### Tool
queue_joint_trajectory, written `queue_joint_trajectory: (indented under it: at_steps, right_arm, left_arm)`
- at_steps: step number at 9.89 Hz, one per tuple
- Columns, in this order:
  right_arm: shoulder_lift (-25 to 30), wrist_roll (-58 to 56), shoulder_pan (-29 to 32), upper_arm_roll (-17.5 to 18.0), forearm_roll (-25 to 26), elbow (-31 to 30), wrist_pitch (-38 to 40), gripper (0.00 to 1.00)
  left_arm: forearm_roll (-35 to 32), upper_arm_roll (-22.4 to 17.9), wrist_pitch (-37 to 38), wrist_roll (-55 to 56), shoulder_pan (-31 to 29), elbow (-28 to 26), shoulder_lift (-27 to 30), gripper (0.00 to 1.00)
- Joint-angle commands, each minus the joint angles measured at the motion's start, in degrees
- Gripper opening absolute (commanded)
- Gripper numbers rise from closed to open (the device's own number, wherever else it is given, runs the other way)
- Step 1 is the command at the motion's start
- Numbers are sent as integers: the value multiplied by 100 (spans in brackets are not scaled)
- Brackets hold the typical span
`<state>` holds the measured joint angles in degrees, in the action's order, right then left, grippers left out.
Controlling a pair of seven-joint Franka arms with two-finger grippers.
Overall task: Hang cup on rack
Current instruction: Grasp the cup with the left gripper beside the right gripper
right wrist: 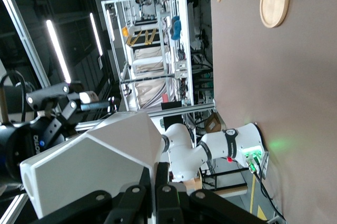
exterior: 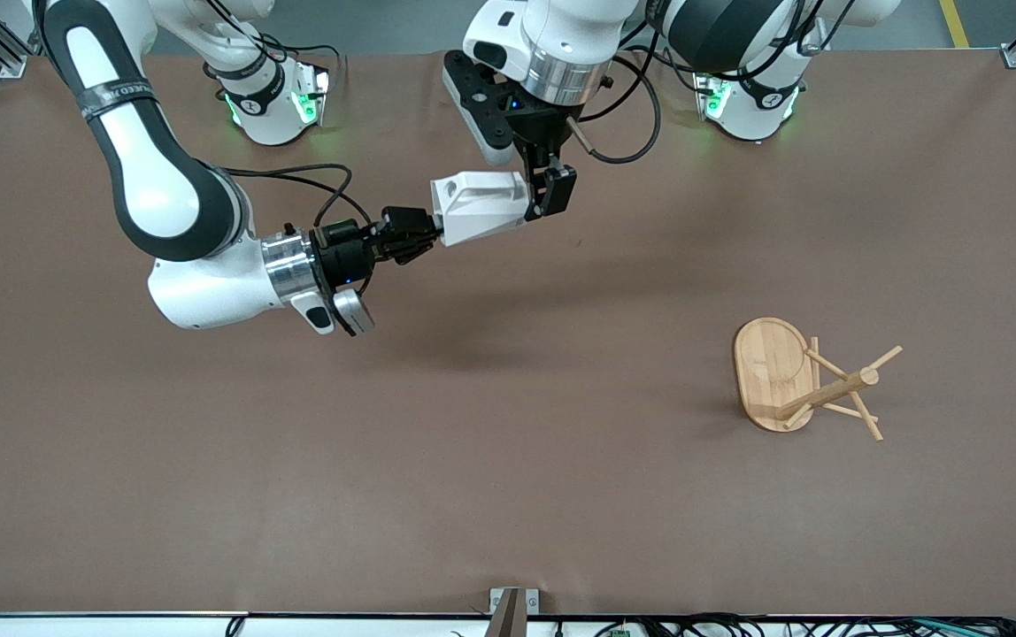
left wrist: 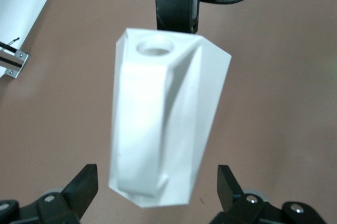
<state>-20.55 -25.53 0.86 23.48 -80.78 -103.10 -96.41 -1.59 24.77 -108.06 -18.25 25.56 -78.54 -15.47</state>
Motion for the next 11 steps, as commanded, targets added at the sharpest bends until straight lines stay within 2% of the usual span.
queue_joint_trajectory:
  at_steps: [1,9,11]
  right_arm:
    - [-63,-215,-94,17,-148,-26,113,0]
    - [-63,-198,-112,61,-157,-8,87,0]
    - [-63,-198,-130,61,-157,-9,78,0]
  left_arm:
    - [-131,-7,-75,-188,28,23,-185,100]
    - [-192,19,30,-161,36,-74,-202,97]
    - [-201,19,170,-187,36,-118,-202,93]
